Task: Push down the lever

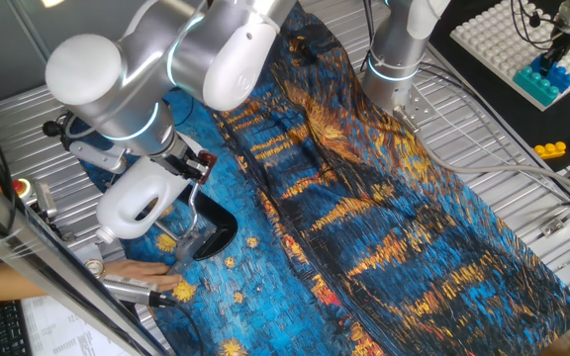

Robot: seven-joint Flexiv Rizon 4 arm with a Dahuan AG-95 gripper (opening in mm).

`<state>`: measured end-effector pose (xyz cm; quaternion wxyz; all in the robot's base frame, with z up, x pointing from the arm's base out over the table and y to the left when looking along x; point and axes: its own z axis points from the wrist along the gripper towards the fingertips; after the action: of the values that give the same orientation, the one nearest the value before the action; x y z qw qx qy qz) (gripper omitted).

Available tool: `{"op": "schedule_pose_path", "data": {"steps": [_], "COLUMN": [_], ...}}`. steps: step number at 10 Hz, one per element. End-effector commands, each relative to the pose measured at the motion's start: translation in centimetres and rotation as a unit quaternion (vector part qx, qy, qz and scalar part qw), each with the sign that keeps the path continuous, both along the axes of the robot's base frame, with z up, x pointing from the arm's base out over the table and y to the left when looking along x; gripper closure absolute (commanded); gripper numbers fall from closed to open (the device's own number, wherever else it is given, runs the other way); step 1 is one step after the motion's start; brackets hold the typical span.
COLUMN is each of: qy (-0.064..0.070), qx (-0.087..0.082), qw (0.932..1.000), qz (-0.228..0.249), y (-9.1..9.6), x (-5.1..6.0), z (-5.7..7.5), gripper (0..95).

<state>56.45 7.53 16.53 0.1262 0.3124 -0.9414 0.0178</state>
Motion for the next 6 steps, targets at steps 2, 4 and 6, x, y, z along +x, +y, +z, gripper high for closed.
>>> {"op": "schedule_pose_path", "data": {"steps": [2, 4, 6], "qy": [0.001, 0.0, 0.001], "qx": [0.008, 0.007, 0.006], "qw": [1.0, 1.0, 1.0], "qz": [0.003, 0.0, 0.0], "y": [-0.14, -0.18, -0.29], "x": [-0.26, -0.56, -0.73], "z": [0.08, -0.48, -0.55], "gripper": [76.0, 76.0, 76.0]}}
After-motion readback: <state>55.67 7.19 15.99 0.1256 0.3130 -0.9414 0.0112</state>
